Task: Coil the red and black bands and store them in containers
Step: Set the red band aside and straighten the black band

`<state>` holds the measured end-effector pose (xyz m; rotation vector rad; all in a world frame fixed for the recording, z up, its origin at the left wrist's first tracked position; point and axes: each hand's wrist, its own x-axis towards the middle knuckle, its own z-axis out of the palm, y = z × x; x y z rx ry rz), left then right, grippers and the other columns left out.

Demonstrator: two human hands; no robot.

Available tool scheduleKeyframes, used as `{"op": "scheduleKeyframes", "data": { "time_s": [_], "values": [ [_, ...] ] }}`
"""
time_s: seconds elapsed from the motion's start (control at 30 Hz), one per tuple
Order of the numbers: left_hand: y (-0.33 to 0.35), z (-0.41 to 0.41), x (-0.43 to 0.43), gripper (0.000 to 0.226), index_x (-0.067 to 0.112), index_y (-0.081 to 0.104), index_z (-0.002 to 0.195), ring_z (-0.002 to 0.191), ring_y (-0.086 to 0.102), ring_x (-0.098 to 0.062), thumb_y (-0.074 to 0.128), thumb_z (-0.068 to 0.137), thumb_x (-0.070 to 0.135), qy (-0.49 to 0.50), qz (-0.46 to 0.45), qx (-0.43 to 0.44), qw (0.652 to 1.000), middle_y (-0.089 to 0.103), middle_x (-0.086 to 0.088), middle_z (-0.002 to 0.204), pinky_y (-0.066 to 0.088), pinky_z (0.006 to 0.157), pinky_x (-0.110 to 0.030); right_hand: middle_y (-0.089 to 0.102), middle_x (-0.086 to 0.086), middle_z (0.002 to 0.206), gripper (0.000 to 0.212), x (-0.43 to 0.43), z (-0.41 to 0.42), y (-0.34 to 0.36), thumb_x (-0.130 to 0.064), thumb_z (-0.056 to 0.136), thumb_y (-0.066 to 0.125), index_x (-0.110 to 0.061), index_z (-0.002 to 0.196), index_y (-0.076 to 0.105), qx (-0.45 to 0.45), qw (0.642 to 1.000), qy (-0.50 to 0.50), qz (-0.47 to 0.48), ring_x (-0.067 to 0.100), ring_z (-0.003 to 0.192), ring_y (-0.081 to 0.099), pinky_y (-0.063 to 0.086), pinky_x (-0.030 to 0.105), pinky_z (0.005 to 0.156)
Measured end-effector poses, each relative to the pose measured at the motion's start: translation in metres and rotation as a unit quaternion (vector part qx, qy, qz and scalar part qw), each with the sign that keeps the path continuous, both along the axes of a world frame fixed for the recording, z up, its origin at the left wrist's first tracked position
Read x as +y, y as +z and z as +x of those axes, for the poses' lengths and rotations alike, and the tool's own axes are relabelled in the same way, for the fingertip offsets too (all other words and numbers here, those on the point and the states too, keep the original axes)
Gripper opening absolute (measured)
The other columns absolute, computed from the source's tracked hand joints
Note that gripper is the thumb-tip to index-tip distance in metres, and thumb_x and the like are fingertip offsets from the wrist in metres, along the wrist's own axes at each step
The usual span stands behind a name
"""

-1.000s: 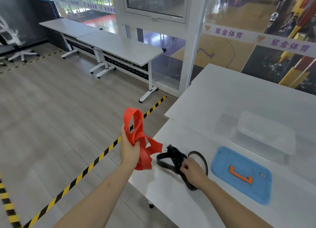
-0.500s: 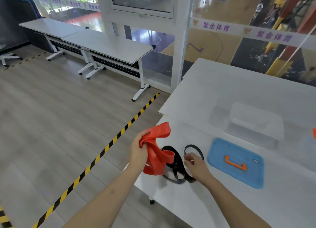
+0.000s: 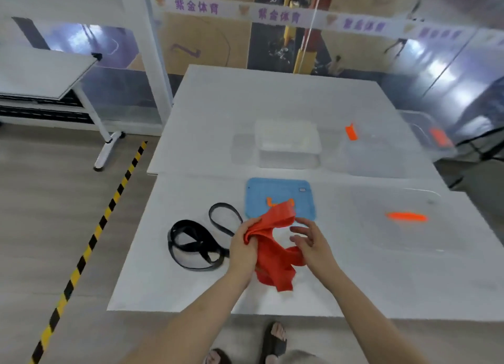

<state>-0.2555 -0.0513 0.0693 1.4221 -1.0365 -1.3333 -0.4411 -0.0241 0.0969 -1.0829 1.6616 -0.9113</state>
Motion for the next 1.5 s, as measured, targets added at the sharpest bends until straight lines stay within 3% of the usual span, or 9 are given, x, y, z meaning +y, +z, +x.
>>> {"op": "scheduleKeyframes", "data": {
  "time_s": [0.13, 0.27, 0.43, 0.53, 0.6, 0.73, 0.9, 1.27, 1.5],
  "values": [
    [-0.016, -0.054, 0.007, 0.051, 0.022, 0.072, 0.113, 0.110, 0.069, -0.018, 0.043, 0.089, -0.011, -0.004, 0.045, 0.031, 0.998, 0.074, 0.003, 0.113, 0.053, 0.105, -0.038, 0.065, -0.002, 0.131, 0.033, 0.021, -0.047, -0.012, -0.018, 0.106, 0.053, -0.031, 0.136, 0.056, 0.019, 0.999, -0.016, 0.036, 0.019, 0.117, 0.066, 0.054, 0.028, 0.086],
    [-0.019, -0.096, 0.003, 0.043, 0.019, 0.070, 0.116, 0.103, 0.069, -0.023, 0.044, 0.093, -0.008, 0.056, 0.109, 0.100, 0.987, 0.073, -0.006, 0.114, 0.056, 0.092, -0.033, 0.067, -0.004, 0.126, 0.028, 0.029, -0.087, -0.024, -0.031, 0.110, 0.049, -0.026, 0.136, 0.057, 0.011, 0.998, -0.046, 0.048, 0.013, 0.115, 0.064, 0.049, 0.029, 0.097],
    [-0.034, -0.134, 0.004, 0.053, 0.017, 0.066, 0.123, 0.087, 0.066, -0.025, 0.038, 0.089, -0.012, 0.106, 0.177, 0.194, 0.959, 0.072, -0.013, 0.106, 0.056, 0.078, -0.040, 0.064, -0.011, 0.134, 0.032, 0.030, -0.128, -0.055, -0.052, 0.105, 0.051, -0.053, 0.137, 0.047, 0.001, 0.996, -0.002, 0.091, 0.010, 0.120, 0.064, 0.056, 0.040, 0.104],
    [-0.064, -0.145, 0.013, 0.044, 0.027, 0.057, 0.133, 0.102, 0.067, -0.025, 0.041, 0.099, 0.004, 0.058, 0.236, 0.133, 0.961, 0.069, -0.009, 0.120, 0.058, 0.092, -0.044, 0.051, -0.012, 0.150, 0.058, 0.031, -0.135, -0.079, -0.050, 0.105, 0.051, -0.039, 0.157, 0.030, 0.043, 0.989, 0.060, 0.127, 0.011, 0.127, 0.060, 0.050, 0.039, 0.110],
    [-0.081, -0.145, 0.021, 0.040, 0.042, 0.048, 0.139, 0.116, 0.062, -0.028, 0.045, 0.102, 0.027, -0.005, 0.274, 0.015, 0.962, 0.061, -0.009, 0.135, 0.052, 0.105, -0.048, 0.037, -0.012, 0.158, 0.072, 0.032, -0.136, -0.092, -0.048, 0.104, 0.053, -0.031, 0.164, 0.018, 0.081, 0.981, 0.115, 0.136, 0.013, 0.144, 0.044, 0.039, 0.042, 0.121],
    [-0.093, -0.132, 0.038, 0.058, 0.043, 0.034, 0.151, 0.125, 0.043, -0.042, 0.047, 0.095, 0.043, -0.077, 0.349, -0.235, 0.904, 0.034, -0.019, 0.144, 0.036, 0.113, -0.046, 0.029, -0.010, 0.168, 0.075, 0.032, -0.138, -0.121, -0.053, 0.098, 0.055, -0.036, 0.163, 0.022, 0.166, 0.953, 0.230, 0.104, 0.014, 0.155, 0.029, 0.028, 0.047, 0.128],
    [-0.107, -0.114, 0.046, 0.085, 0.034, 0.027, 0.157, 0.126, 0.049, -0.045, 0.051, 0.079, 0.053, -0.115, 0.317, -0.253, 0.907, 0.033, -0.022, 0.143, 0.041, 0.114, -0.050, 0.005, 0.004, 0.176, 0.084, 0.036, -0.135, -0.133, -0.051, 0.100, 0.053, -0.024, 0.167, 0.009, 0.245, 0.903, 0.336, 0.109, 0.025, 0.163, 0.001, 0.010, 0.043, 0.132],
    [-0.089, -0.095, 0.049, 0.085, 0.022, 0.000, 0.164, 0.131, 0.051, -0.038, 0.054, 0.099, 0.032, -0.078, 0.287, -0.237, 0.925, 0.031, -0.021, 0.158, 0.050, 0.103, -0.042, 0.028, 0.005, 0.170, 0.063, 0.031, -0.132, -0.124, -0.052, 0.101, 0.050, -0.028, 0.157, 0.037, 0.281, 0.898, 0.327, 0.089, 0.028, 0.154, 0.032, 0.033, 0.044, 0.124],
    [-0.079, -0.085, 0.045, 0.077, 0.019, 0.012, 0.163, 0.139, 0.045, -0.038, 0.051, 0.099, 0.035, -0.103, 0.258, -0.289, 0.916, 0.034, -0.020, 0.156, 0.042, 0.110, -0.042, 0.047, -0.001, 0.155, 0.045, 0.015, -0.115, -0.107, -0.038, 0.100, 0.049, -0.027, 0.143, 0.053, 0.332, 0.884, 0.331, -0.009, 0.022, 0.143, 0.045, 0.043, 0.043, 0.116]
  ]
}}
